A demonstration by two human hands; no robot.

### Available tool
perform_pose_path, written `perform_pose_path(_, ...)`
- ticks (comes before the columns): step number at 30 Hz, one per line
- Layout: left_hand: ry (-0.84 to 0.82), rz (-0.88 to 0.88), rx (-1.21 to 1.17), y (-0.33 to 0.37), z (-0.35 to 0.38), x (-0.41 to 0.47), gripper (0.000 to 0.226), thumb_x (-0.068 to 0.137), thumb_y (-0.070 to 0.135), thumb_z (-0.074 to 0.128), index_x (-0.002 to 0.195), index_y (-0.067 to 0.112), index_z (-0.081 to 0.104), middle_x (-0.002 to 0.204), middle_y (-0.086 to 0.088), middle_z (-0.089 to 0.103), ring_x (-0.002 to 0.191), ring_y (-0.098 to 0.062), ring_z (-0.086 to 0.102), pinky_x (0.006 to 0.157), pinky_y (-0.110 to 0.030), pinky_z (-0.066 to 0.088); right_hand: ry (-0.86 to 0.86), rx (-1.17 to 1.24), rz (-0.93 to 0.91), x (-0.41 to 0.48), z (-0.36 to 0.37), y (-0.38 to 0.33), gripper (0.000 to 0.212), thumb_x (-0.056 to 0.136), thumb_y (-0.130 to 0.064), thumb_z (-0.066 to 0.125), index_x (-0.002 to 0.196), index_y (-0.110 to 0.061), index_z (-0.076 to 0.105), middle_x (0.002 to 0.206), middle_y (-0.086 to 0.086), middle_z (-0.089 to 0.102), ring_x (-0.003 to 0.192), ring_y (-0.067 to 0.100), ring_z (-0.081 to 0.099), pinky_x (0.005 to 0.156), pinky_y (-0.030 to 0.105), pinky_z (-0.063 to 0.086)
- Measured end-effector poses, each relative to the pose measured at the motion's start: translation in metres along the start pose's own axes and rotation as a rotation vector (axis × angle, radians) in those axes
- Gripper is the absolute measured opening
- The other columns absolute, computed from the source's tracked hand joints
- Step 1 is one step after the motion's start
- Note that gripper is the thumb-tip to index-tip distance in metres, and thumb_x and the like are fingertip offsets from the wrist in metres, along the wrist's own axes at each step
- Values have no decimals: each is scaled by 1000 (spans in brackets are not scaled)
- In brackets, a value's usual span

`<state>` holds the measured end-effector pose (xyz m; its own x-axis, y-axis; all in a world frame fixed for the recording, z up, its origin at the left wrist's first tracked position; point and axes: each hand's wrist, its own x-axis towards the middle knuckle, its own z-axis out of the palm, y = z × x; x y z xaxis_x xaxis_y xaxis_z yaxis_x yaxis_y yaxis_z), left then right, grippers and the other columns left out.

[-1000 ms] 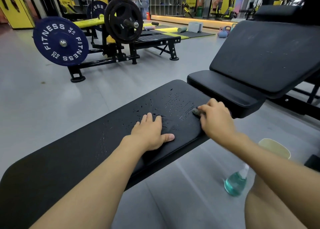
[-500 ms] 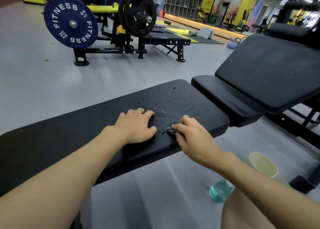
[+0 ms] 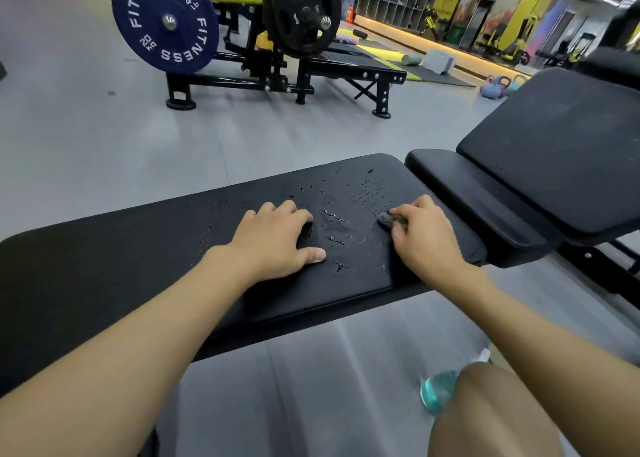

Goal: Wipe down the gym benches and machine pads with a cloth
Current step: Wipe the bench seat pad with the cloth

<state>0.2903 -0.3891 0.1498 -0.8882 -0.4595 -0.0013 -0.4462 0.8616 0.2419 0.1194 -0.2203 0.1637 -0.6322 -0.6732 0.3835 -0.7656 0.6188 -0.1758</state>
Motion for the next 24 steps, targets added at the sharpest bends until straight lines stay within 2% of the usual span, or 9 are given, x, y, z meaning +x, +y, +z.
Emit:
perform_pose_path(1, 4, 2, -8, -1, 0, 1, 70, 86, 71, 53, 143, 33, 41, 137, 6, 45, 126, -25, 41, 100, -42, 34, -3, -12, -39, -5, 4, -15, 26, 94, -18, 52, 112, -14, 70, 105, 9, 51, 95, 35, 51, 83, 41, 44)
perform_pose_path(3, 10, 4, -17, -4, -1, 3, 71, 82, 75, 55, 139, 36, 44, 134, 8, 46, 124, -24, 42, 99, -42, 35, -66, 51, -259, -27, 11, -41, 25, 93, -18, 55, 112, -13, 71, 100, 7, 52, 89, 32, 52, 79, 41, 45)
perform_pose_path(5, 7, 9, -8, -6, -3, 6, 72, 77, 78, 58, 135, 37, 46, 130, 9, 47, 122, -22, 43, 96, -41, 37, -174, 122, -371, -27, 6, -36, 26, 94, -19, 57, 116, -15, 70, 100, 3, 54, 90, 28, 54, 81, 41, 46)
perform_pose_path(9, -59, -29, 5, 1, -16, 19, 74, 68, 72, 73, 127, 32, 50, 120, 10, 49, 117, -19, 45, 80, -35, 38, -97, 101, -83, 39, 7, 2, 28, 93, -18, 53, 115, -16, 70, 104, 6, 51, 98, 35, 56, 88, 42, 48)
perform_pose_path(10, -73, -47, 5, 3, -18, 24, 75, 66, 69, 77, 124, 30, 51, 117, 10, 50, 116, -18, 45, 77, -35, 38, -85, 81, -85, 41, 10, -4, 28, 93, -18, 51, 113, -15, 70, 105, 8, 50, 98, 36, 55, 87, 42, 47)
perform_pose_path(13, -44, -104, -29, 6, -22, 43, 66, 66, 63, 81, 114, 27, 55, 108, 10, 52, 111, -18, 51, 76, -35, 42, -166, 144, -409, 11, 19, -34, 27, 94, -20, 53, 114, -15, 70, 102, 5, 48, 91, 31, 52, 81, 41, 47)
perform_pose_path(15, -58, -151, -51, 3, -26, 52, 64, 66, 63, 81, 111, 27, 54, 108, 9, 54, 107, -19, 53, 76, -35, 40, -237, 200, -492, 22, 16, -26, 27, 94, -20, 55, 117, -14, 69, 103, 4, 52, 93, 30, 55, 84, 42, 47)
perform_pose_path(19, -175, -196, 21, -9, -31, 58, 84, 54, 86, 67, 115, 34, 43, 120, 7, 44, 112, -21, 45, 90, -40, 38, -151, 108, -203, 92, 26, 2, 27, 94, -20, 51, 113, -15, 70, 108, 8, 53, 100, 36, 55, 88, 43, 46)
perform_pose_path(24, -165, -127, 76, -22, -20, 58, 110, 51, 101, 38, 143, 41, 29, 144, 5, 40, 132, -25, 42, 105, -45, 38, -265, 188, -511, 54, 28, -31, 27, 96, -25, 50, 115, -17, 68, 103, 1, 48, 93, 25, 53, 87, 39, 45)
